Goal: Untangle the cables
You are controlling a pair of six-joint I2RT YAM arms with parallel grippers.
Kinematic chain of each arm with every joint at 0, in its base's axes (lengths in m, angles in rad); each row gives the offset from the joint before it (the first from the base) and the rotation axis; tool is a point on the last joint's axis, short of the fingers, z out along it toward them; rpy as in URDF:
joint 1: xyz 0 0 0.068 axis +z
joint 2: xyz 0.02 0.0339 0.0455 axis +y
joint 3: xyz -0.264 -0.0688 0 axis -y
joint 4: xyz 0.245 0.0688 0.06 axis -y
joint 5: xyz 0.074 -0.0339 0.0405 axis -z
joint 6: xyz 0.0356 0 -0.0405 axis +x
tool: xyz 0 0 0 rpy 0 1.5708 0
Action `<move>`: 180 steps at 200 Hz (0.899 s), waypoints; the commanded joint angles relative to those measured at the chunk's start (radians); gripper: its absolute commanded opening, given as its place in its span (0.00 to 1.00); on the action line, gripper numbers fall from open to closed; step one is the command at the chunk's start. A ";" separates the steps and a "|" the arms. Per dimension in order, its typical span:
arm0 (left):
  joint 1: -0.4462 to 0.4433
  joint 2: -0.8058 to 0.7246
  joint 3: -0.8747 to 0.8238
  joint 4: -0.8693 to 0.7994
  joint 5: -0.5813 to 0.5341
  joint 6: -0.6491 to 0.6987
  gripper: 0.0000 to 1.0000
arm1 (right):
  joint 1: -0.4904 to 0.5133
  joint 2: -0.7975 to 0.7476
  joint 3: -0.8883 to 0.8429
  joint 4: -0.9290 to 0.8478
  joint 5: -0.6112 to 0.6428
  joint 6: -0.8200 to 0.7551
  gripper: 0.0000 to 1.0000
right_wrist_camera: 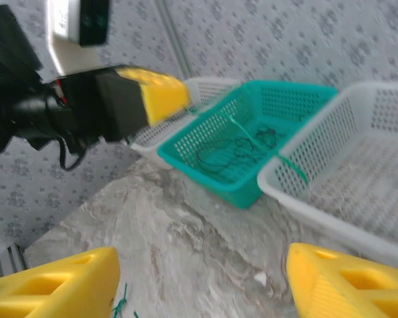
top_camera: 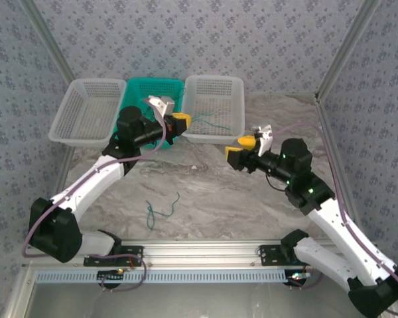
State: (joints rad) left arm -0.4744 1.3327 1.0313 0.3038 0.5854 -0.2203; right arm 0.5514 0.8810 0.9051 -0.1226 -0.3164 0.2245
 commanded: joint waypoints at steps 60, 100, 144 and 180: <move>-0.003 -0.092 0.062 -0.092 0.006 0.073 0.00 | 0.030 0.397 0.188 -0.003 0.159 -0.245 0.46; -0.003 -0.125 0.085 -0.173 0.091 0.098 0.00 | 0.015 0.345 0.063 0.177 0.100 -0.263 0.00; -0.003 -0.124 0.057 -0.168 0.028 0.091 0.00 | 0.010 0.256 0.018 0.123 0.087 -0.263 0.00; -0.004 -0.092 0.059 -0.154 0.038 0.076 0.00 | 0.009 0.184 -0.029 0.122 0.051 -0.270 0.00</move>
State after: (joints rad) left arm -0.4896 1.2263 1.0840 0.1303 0.6441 -0.1402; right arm 0.5739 1.1114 0.9066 0.0128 -0.2584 -0.0341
